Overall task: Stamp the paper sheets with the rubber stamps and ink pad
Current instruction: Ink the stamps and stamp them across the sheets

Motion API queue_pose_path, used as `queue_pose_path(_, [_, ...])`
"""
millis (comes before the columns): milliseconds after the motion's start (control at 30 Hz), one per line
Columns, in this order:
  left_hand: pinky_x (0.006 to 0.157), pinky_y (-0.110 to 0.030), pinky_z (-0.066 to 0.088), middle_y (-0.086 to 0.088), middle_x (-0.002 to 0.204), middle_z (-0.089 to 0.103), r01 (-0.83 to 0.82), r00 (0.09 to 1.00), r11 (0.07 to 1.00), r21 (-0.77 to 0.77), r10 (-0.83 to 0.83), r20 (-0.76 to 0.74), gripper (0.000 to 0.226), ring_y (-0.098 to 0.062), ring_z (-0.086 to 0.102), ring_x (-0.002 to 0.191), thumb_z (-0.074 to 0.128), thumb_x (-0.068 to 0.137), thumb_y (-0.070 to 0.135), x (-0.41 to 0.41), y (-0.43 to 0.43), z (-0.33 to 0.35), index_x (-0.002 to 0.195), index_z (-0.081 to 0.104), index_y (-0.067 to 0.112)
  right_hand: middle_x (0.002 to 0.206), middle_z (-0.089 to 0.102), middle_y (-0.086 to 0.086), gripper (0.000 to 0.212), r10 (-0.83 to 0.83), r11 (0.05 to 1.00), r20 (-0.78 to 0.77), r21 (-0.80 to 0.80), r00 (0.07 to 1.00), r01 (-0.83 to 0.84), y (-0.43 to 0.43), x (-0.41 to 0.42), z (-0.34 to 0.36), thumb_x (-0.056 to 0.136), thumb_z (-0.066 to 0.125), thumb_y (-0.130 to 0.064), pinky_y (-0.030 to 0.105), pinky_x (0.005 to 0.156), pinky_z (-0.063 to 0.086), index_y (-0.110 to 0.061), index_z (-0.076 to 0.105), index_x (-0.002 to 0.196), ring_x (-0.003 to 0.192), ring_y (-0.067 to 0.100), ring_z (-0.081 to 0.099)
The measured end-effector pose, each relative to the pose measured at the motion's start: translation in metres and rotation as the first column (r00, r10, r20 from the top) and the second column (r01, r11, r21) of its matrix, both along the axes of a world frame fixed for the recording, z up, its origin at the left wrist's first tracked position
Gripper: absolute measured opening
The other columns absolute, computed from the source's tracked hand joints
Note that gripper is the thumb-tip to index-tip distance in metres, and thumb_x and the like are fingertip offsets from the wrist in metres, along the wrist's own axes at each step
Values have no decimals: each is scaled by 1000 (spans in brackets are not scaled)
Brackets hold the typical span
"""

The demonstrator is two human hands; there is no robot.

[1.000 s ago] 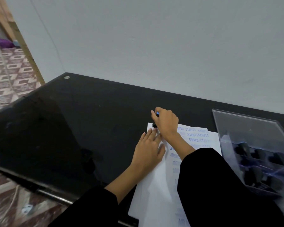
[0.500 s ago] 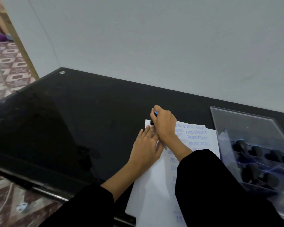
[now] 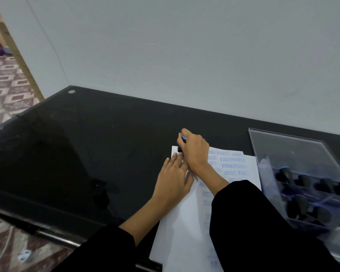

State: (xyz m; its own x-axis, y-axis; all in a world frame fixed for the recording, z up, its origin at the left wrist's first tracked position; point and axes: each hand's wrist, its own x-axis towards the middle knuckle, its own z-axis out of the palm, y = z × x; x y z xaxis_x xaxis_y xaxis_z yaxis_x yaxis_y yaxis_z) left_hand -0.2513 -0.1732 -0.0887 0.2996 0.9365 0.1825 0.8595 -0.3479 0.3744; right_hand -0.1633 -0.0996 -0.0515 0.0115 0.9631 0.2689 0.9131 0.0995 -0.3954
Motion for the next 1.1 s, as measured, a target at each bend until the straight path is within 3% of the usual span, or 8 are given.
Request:
queue_pose_path(100, [115,-27,4,-2,153,28,0,1000,1000,21,0,-14,81,-17,20,144,-2,80,53,0,0,-1,146,29,18,88,63,5,22,0,1000,1,14,1000,0,0,0,0,98,42,-31,16,61,33,-13,54,99,68,10,49])
queue_pose_path(200, [117,-29,7,-3,153,29,8,1000,1000,22,-8,-17,84,-17,21,144,-4,77,53,0,1,-2,146,29,17,87,63,5,22,3,1000,-5,31,1000,-3,0,0,-1,98,42,-31,18,64,35,-13,54,98,68,10,50])
queue_pose_path(533, [117,-29,6,-1,154,25,1,1000,1000,-3,-1,-17,58,-16,17,145,21,94,43,1,0,2,146,26,19,87,63,4,20,7,1000,-8,13,1000,-7,0,0,-1,98,41,-34,17,64,37,-17,50,93,68,11,52])
queue_pose_path(733, [117,-26,5,0,154,25,-4,1000,1000,-9,4,26,50,-13,16,145,33,99,33,0,-4,10,146,27,19,77,52,1,25,56,994,84,-99,995,-48,-5,4,19,101,28,-37,22,62,37,-18,39,89,65,11,49])
queue_pose_path(833, [118,-28,7,-2,155,20,-18,1000,998,-63,17,-22,50,-15,16,144,31,99,35,1,-9,19,146,25,18,81,54,3,27,93,977,6,-195,996,-90,-9,18,39,102,22,-32,25,62,37,-15,41,97,67,14,50])
queue_pose_path(900, [118,-31,11,-3,154,21,-30,997,995,-90,23,-78,49,-16,19,143,31,100,33,3,-11,26,146,26,16,80,54,3,26,88,979,-62,-177,994,-97,-13,34,54,102,22,-33,28,64,39,-14,39,103,64,14,49])
queue_pose_path(1000, [113,-27,24,-1,146,35,-13,1000,997,-78,13,3,42,-15,35,132,38,99,23,16,-15,38,140,37,14,74,50,0,20,52,989,-114,-129,992,-67,-23,66,80,101,26,-35,26,56,36,-15,30,102,62,13,48])
queue_pose_path(1100, [103,-22,35,-1,141,42,75,986,994,-82,-62,152,40,-14,46,124,40,99,24,45,-29,52,138,41,14,71,48,-1,25,9,994,-120,-104,993,-22,-36,105,99,100,28,-39,31,61,37,-14,29,100,62,16,46])
